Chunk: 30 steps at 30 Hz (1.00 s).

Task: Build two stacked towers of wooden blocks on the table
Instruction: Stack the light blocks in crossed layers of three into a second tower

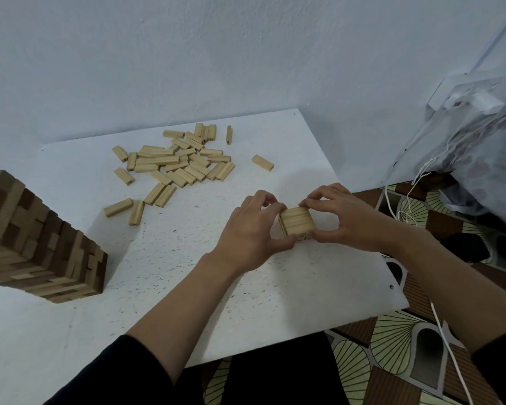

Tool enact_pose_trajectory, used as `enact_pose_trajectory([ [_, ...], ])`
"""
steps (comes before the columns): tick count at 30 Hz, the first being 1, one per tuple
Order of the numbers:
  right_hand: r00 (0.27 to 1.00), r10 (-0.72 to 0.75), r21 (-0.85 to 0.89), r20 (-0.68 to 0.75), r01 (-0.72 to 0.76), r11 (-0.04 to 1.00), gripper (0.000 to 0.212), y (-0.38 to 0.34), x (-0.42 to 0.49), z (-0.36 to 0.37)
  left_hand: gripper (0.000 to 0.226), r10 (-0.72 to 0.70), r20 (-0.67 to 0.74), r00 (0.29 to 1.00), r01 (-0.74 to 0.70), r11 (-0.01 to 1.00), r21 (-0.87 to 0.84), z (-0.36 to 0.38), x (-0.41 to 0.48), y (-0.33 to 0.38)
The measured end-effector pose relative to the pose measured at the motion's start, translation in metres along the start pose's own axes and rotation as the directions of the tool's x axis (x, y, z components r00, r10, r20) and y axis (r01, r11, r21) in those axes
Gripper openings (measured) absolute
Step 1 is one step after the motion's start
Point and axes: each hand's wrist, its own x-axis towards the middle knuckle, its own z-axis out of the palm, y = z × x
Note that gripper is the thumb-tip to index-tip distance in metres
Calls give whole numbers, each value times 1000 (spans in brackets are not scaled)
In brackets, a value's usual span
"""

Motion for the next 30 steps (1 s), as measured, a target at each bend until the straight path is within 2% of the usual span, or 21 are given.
enact_pose_trajectory([
  [4,1000,10,7,3,-10,1000,70,0,-1,0,59,-4,5,1000,4,1000,-12,-1,-1,1],
  [9,1000,11,19,-15,-11,1000,63,2,-1,2,64,-11,-2,1000,11,1000,-25,-1,-2,0],
  [16,997,72,107,-28,-69,992,74,4,-12,2,78,-22,-14,1000,21,999,-38,-2,-7,0],
  [18,990,115,192,-85,-97,976,67,3,-19,5,80,-32,-9,999,32,996,-80,-1,-10,-2],
  [21,949,216,372,-228,-120,920,48,-2,-32,23,78,-138,4,990,135,963,-232,0,-19,-4],
  [24,899,330,481,-288,-162,862,48,-10,-43,46,69,-182,5,983,179,956,-232,5,-33,-4],
  [28,862,379,494,-338,-181,851,44,-19,-44,60,62,-173,15,985,171,952,-252,9,-48,-4],
  [30,845,386,472,-371,-187,862,39,-22,-42,62,59,-143,-19,989,136,969,-204,10,-50,-5],
])
